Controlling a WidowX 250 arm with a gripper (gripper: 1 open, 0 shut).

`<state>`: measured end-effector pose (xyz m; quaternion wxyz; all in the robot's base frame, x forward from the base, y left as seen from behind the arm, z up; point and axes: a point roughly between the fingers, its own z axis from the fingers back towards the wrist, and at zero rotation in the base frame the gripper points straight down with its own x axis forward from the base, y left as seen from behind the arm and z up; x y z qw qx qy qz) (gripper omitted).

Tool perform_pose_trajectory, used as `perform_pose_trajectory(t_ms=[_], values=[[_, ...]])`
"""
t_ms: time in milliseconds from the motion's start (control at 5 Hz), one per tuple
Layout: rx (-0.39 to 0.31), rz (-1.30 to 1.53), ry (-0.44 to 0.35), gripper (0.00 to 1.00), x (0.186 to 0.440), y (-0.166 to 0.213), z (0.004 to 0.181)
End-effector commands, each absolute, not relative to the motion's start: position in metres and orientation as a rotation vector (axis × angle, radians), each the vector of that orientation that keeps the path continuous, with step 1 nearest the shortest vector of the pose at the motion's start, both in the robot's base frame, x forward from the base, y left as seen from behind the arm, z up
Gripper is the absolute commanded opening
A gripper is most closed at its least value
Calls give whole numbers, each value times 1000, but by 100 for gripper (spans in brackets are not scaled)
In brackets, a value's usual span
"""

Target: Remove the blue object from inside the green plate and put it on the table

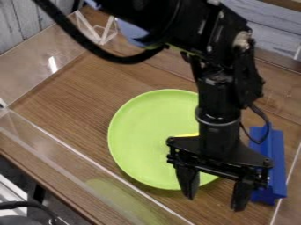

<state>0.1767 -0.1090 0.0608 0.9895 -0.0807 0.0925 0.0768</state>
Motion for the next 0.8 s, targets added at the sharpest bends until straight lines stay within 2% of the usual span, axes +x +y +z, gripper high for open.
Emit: perform_pose_trajectory(t_ms=[0,600], values=[[-178,145,148,100,187,-115,66],[-184,146,123,100,196,-122,62]])
